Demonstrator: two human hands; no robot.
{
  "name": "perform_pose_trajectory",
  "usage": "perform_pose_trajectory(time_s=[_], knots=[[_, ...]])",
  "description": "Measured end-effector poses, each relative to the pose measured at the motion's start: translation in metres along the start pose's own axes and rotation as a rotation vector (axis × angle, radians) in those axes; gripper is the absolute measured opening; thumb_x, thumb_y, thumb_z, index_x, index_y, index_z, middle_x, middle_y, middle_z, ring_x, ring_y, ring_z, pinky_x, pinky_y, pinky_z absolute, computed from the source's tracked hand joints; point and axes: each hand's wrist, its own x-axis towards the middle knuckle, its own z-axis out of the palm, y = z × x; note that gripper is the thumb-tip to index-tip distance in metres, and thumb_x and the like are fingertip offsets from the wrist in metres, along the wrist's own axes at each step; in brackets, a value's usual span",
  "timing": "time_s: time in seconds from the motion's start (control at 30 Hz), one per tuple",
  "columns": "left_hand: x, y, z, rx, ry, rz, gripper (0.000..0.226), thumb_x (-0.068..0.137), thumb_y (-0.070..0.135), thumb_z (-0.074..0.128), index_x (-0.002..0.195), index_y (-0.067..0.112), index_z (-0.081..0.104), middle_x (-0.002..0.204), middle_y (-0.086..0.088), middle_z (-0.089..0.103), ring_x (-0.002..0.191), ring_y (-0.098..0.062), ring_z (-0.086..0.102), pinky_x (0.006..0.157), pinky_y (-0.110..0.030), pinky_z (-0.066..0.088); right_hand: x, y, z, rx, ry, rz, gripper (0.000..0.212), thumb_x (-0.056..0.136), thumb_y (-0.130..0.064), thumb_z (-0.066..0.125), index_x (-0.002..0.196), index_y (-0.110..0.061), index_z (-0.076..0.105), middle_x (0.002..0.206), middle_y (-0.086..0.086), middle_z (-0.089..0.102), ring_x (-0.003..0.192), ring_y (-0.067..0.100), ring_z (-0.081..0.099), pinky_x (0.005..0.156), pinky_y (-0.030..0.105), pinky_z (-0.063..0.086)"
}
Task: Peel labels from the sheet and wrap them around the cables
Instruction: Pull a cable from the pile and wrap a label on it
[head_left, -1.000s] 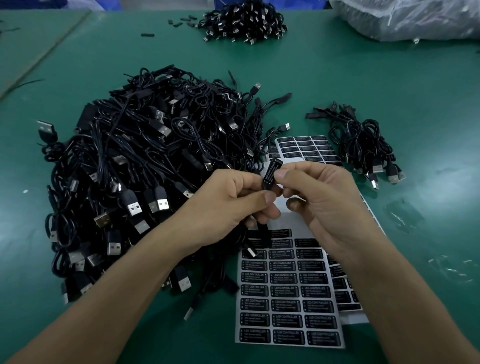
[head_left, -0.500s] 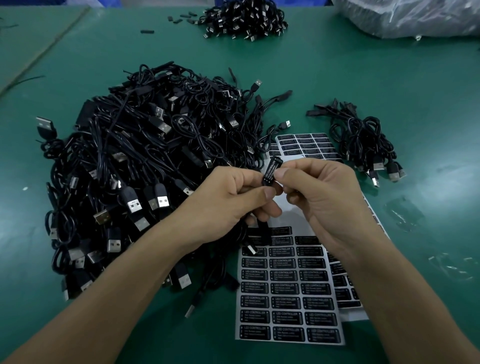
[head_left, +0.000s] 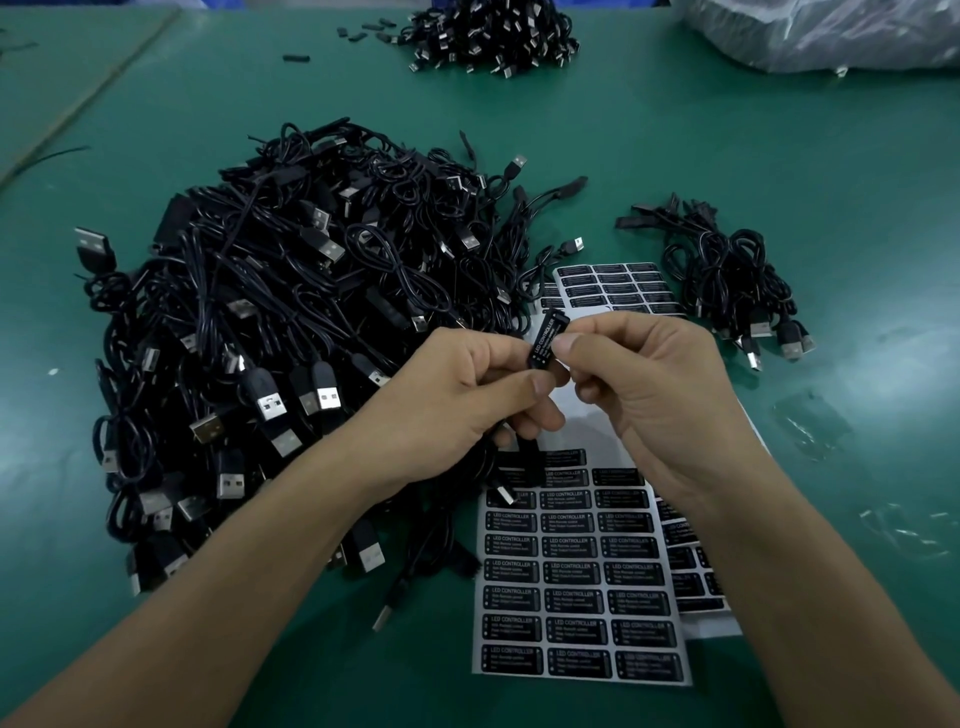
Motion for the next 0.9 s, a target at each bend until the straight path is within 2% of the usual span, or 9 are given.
perform_pose_trajectory(time_s=[0.3,0.4,0.5,0.63,0.73,0.9], knots=[[-0.0002,-0.0011,0.0001,0.013,-0.004,0.001,0.017,0.093,0.024,0.062,0.093,0.01,0.072,0.078,0.001,0.076,0.067,-0.005,0.067,0.06,-0.016,0.052,-0.0015,-0.0008,0.003,-0.022,0.043,-0.005,0.027,0.084,0.0,0.072,0.064,-0.019,0.076,0.064,0.003,0.068,0.058,0.008,0.057,0.058,0.021,0.046],[-0.0002,0.0,0.001,0.01,0.006,0.004,0.033,0.082,0.036,0.063,0.095,0.006,0.071,0.076,0.001,0.076,0.066,-0.005,0.067,0.059,-0.015,0.051,-0.0015,-0.0004,0.0036,-0.048,0.067,-0.016,0.025,0.083,-0.001,0.073,0.065,-0.018,0.075,0.064,0.003,0.068,0.058,0.009,0.057,0.058,0.021,0.047],[-0.0003,0.0013,0.0019,0.015,0.02,-0.001,0.042,0.08,0.039,0.063,0.095,0.0,0.07,0.073,0.001,0.075,0.064,-0.005,0.066,0.058,-0.015,0.051,-0.002,-0.0003,0.0042,-0.071,0.074,-0.032,0.024,0.083,-0.002,0.073,0.065,-0.018,0.074,0.062,0.002,0.067,0.056,0.008,0.057,0.056,0.019,0.047],[-0.0009,0.0021,0.0031,0.038,0.044,-0.018,0.023,0.097,0.026,0.061,0.093,0.007,0.073,0.073,0.0,0.075,0.065,-0.006,0.066,0.06,-0.017,0.052,-0.0029,-0.0001,0.0055,-0.084,0.089,-0.059,0.021,0.083,0.001,0.072,0.068,-0.014,0.073,0.059,0.002,0.067,0.052,0.006,0.056,0.054,0.017,0.046],[-0.0016,0.0032,0.0039,0.016,0.069,-0.034,0.026,0.103,0.021,0.052,0.094,0.011,0.074,0.073,-0.002,0.075,0.064,-0.007,0.065,0.059,-0.018,0.053,-0.0041,-0.0004,0.0062,-0.073,0.087,-0.083,0.014,0.083,0.004,0.07,0.073,-0.006,0.071,0.059,0.002,0.068,0.052,0.004,0.059,0.053,0.014,0.046],[-0.0015,0.0045,0.0049,0.009,0.093,-0.029,0.029,0.103,0.015,0.053,0.083,0.015,0.074,0.069,-0.005,0.073,0.06,-0.01,0.064,0.057,-0.019,0.052,-0.0055,0.0007,0.0069,-0.115,0.086,-0.121,0.011,0.083,0.004,0.071,0.075,-0.003,0.071,0.06,0.002,0.069,0.052,0.002,0.06,0.053,0.012,0.046]])
